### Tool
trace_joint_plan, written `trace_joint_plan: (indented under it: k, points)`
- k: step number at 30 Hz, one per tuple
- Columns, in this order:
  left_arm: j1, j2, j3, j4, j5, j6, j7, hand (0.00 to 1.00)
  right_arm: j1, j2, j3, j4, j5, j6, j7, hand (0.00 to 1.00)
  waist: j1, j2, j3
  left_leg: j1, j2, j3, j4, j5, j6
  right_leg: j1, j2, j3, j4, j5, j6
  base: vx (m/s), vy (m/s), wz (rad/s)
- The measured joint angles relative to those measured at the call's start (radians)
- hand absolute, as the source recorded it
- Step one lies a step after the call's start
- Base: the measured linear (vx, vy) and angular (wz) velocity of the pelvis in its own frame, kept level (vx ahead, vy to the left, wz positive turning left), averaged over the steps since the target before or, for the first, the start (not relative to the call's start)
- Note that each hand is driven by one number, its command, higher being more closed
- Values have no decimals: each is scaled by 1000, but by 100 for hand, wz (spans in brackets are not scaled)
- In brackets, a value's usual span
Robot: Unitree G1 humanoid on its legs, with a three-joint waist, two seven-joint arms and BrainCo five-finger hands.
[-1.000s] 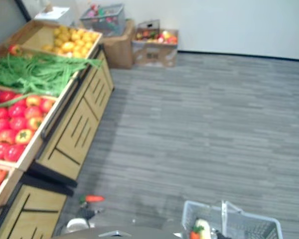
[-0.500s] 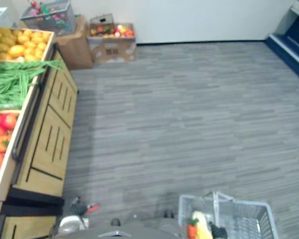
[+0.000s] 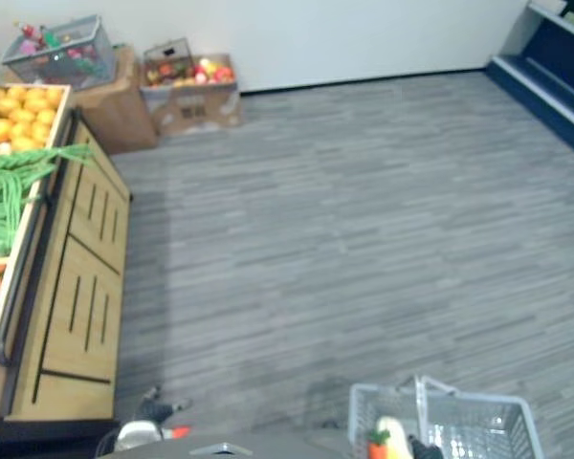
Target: Pick vegetable in the basket
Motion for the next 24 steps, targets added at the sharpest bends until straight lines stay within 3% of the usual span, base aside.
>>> trace_joint_plan:
  k: [3, 4, 5, 6, 7, 8, 10, 11, 14, 18, 24]
  points:
    - [0, 9, -28, -2, -1, 1, 0, 0, -10, 9, -19, -3, 0, 0, 0, 100, -1, 8, 15, 29, 17, -14, 41, 1, 1, -106, 2, 1, 303, -3, -1, 28, -2, 13]
    - [0, 15, -40, -1, -1, 2, -1, 0, -5, 25, -26, -3, 0, 0, 0, 100, -6, 3, 24, 57, 17, -41, 52, 1, 1, -154, 0, 8, 433, -40, -7, 62, -41, 33]
    - [7, 27, -40, -2, -1, 2, 0, 0, -1, 45, -26, -8, 1, 0, 1, 100, -6, -3, 22, 66, 23, -51, 52, 0, 0, -159, 19, 10, 395, -94, -35, 47, -55, 36]
    - [14, 32, -40, -1, -1, 2, 0, 0, -2, 55, -24, -10, 1, 0, 1, 100, -6, -9, 23, 67, 22, -51, 52, 0, 0, -164, 25, 2, 355, -93, -37, 37, -74, 41]
    - [18, 41, -40, -3, -3, 1, -1, 0, -3, 71, -16, -10, 1, 0, 1, 100, -5, -35, 22, 59, 5, -54, 47, -1, -2, -178, 27, -5, 247, -36, -29, 42, -103, 38]
    - [17, 46, -29, -7, -4, 3, 0, 0, -6, 72, -15, -2, 1, 3, -3, 100, -3, -45, 20, 56, -5, -66, 45, -5, -8, -173, 20, -17, 206, -40, -33, 78, -102, 27]
    - [22, 38, -24, -7, -6, 2, 0, 0, -16, 53, -4, -3, 0, 3, 0, 100, 2, -21, 15, 28, 6, -91, 45, -5, -8, -156, 29, -32, 138, -40, -32, 95, -111, 12]
    - [33, 18, -13, -5, -10, 2, 1, 0, -15, 42, -1, -3, -1, 4, 0, 100, 2, 4, 12, 22, 22, -108, 29, -5, -8, -134, 42, -61, 77, -31, -26, 73, -105, 24]
    - [45, -4, 28, -1, -56, 2, 2, 0, -7, 35, -9, 11, 0, 8, 0, 100, 4, 29, 3, 25, 54, -107, 11, -2, -13, -97, 79, -82, 7, -1, -40, 29, -95, 15]
    - [59, -6, 54, 0, -125, 1, -1, 0, -8, 40, -8, 36, 1, 7, 0, 100, 3, 22, -1, 25, 73, -106, 4, 15, -36, -41, 112, -88, -113, 68, -60, -39, -59, -5]
    - [61, -4, 53, 1, -125, -1, -1, 0, 7, 39, -8, 38, 1, 7, 0, 100, 3, 18, -2, 26, 67, -108, -5, 15, -36, -1, 115, -96, -195, 129, -61, -73, 9, 5]
